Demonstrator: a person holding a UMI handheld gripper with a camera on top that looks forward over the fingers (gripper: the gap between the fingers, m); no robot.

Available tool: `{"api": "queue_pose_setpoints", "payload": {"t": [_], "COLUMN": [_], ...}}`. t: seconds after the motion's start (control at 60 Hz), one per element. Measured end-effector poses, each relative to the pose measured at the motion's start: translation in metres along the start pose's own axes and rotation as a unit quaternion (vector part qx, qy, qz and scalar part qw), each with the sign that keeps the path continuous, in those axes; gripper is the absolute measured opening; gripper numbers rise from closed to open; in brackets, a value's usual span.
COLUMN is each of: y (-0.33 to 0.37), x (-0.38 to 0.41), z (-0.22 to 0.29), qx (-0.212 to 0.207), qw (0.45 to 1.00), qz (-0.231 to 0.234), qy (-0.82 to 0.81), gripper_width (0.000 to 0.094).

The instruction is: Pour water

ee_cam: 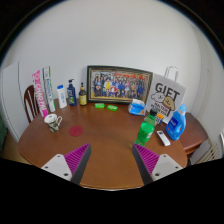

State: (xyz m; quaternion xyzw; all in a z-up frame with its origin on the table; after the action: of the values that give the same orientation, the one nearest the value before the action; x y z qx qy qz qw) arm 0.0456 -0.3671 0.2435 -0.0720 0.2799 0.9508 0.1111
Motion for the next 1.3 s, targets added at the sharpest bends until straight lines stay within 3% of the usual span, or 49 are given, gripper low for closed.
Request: {"api": "queue_pose_setpoints", "payload": {"t": [0.35,0.583,0.833,0.9,1.033,1.233,1.3], "y": [-0.098,-0.185,-0.255,-0.263,-0.27,-0.274,-0.274], "x": [-0.087,-0.097,-0.095,-0.094,-0.095,-0.097,-0.098], "z": [-0.058,-0.062,-0.055,-0.049,-0.041,-0.04,-0.041], "qx": [-0.038,-0.096,-0.118,-0.126,-0.143,-0.156,-0.153], "qw": [0.999,0.994,0.991,0.989,0.987,0.984,0.985], "qz": [-0.022,-0.021,-0.021,-0.015,-0.015,-0.032,-0.035], "qy": [-0.031,-0.04,-0.06,-0.072,-0.074,-0.08,-0.072], "gripper_width": [0.0861,0.0861,0.0847,0.0778,0.0511,0.0342,0.034]}}
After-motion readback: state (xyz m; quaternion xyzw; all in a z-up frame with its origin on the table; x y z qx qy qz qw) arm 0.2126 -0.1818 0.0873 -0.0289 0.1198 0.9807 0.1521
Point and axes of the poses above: the point between the fingertips, and its own axes, seen from behind it with the camera up: x to the left, z up, y backward, against the way the camera looks, the point moved 7 cm from there along y, backward, against the way the camera looks, and after that the axes turned 13 degrees about -z, right-handed, at the moved point
